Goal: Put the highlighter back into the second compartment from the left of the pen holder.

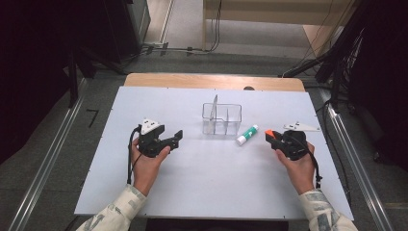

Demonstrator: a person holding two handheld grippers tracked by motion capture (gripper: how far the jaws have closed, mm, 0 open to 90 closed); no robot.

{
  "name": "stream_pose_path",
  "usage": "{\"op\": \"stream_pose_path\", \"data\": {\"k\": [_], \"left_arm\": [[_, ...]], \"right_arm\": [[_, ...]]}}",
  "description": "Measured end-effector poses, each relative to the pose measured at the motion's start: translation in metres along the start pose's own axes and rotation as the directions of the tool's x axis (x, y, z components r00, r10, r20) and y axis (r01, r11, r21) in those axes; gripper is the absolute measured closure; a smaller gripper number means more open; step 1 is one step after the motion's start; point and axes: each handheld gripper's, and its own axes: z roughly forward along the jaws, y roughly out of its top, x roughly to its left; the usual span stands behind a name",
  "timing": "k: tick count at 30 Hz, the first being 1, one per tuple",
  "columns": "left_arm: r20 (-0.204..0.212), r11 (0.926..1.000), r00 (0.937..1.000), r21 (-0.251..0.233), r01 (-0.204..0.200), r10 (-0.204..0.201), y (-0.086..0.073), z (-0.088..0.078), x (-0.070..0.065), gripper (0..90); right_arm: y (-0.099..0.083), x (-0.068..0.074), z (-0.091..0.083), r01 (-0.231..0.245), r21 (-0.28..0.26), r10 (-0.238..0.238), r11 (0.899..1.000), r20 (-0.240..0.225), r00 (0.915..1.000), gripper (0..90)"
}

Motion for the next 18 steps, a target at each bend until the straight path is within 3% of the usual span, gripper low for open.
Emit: {"op": "stream_pose_path", "data": {"k": [6, 18], "left_arm": [[0.002, 1.0, 1.0, -0.001, -0.006, 0.006, 0.0, -0.001, -0.002, 26.3], [0.001, 1.0, 1.0, 0.002, -0.007, 0.007, -0.001, 0.0, -0.001, 26.3]], "right_arm": [[0.009, 0.012, 0.004, 0.019, -0.022, -0.02, 1.0, -0.016, 0.9997, 65.1], [0.028, 0.023, 0.006, 0.023, -0.056, -0.025, 0.998, -0.037, 0.999, 65.1]]}}
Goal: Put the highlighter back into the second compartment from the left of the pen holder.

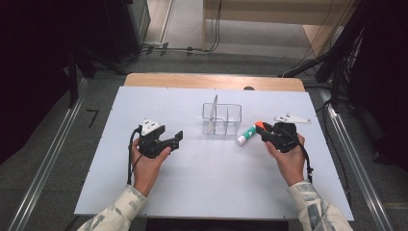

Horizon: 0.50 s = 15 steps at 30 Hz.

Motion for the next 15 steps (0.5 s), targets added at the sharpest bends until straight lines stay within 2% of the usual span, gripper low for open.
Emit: {"op": "stream_pose_path", "data": {"k": [15], "left_arm": [[0.002, 1.0, 1.0, 0.005, 0.0, 0.0, -0.001, 0.001, 0.0, 26.3]], "right_arm": [[0.024, 0.014, 0.01, 0.002, -0.037, -0.002, 0.999, -0.024, 0.9997, 65.1]]}}
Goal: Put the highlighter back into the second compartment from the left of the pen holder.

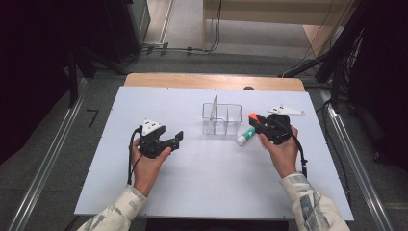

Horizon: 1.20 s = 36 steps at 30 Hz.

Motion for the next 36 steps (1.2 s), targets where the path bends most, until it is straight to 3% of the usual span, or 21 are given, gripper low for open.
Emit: {"op": "stream_pose_path", "data": {"k": [13, 24, 36], "left_arm": [[0.002, 1.0, 1.0, -0.002, 0.003, -0.003, 0.0, 0.001, 0.0, 26.3], [0.006, 1.0, 1.0, -0.004, 0.003, -0.003, 0.0, 0.001, 0.0, 26.3], [0.01, 1.0, 0.9999, -0.003, 0.002, -0.002, 0.0, 0.001, 0.0, 26.3]], "right_arm": [[0.028, 0.026, 0.016, 0.024, -0.03, -0.025, 0.999, -0.034, 0.9991, 65.1], [0.047, 0.039, 0.041, 0.027, -0.032, -0.028, 0.999, -0.037, 0.9989, 65.1], [0.064, 0.049, 0.066, -0.008, -0.035, 0.007, 0.999, -0.025, 0.9997, 65.1]]}}
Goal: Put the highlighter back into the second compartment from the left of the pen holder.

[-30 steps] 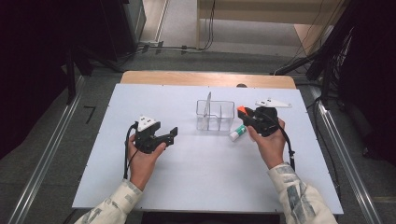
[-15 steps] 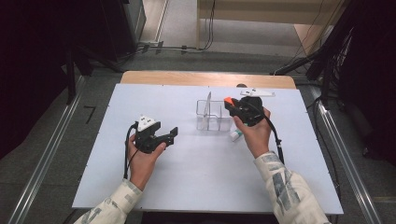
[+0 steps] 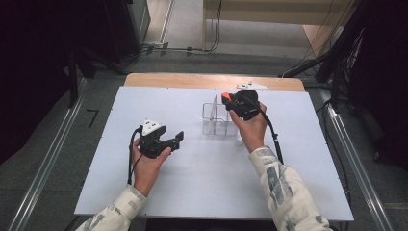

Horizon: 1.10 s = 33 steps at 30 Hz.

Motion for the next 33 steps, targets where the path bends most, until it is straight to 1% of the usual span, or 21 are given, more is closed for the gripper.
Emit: {"op": "stream_pose_path", "data": {"k": [2, 5, 14, 27, 33], "left_arm": [[0.0, 1.0, 1.0, -0.002, 0.001, -0.001, 0.0, 0.0, 0.0, 26.3], [0.0, 1.0, 1.0, 0.0, 0.002, -0.002, 0.0, 0.0, 0.0, 26.3], [0.003, 1.0, 1.0, -0.001, -0.001, 0.001, 0.0, 0.0, 0.0, 26.3], [0.004, 1.0, 1.0, 0.0, 0.003, -0.003, 0.0, -0.001, 0.001, 26.3], [0.006, 1.0, 1.0, -0.001, 0.003, -0.003, 0.0, 0.0, 0.001, 26.3]], "right_arm": [[0.002, 0.001, 0.004, -0.012, 0.002, 0.012, 1.0, 0.006, 0.9999, 65.1], [0.006, 0.002, 0.009, -0.014, 0.003, 0.014, 1.0, 0.019, 0.9997, 65.1], [0.015, 0.003, 0.022, -0.025, 0.001, 0.025, 1.0, 0.037, 0.999, 65.1], [0.021, 0.003, 0.034, -0.051, -0.003, 0.051, 0.999, 0.036, 0.9981, 64.9], [0.023, 0.003, 0.037, -0.064, -0.008, 0.064, 0.998, 0.035, 0.9973, 64.8]]}}
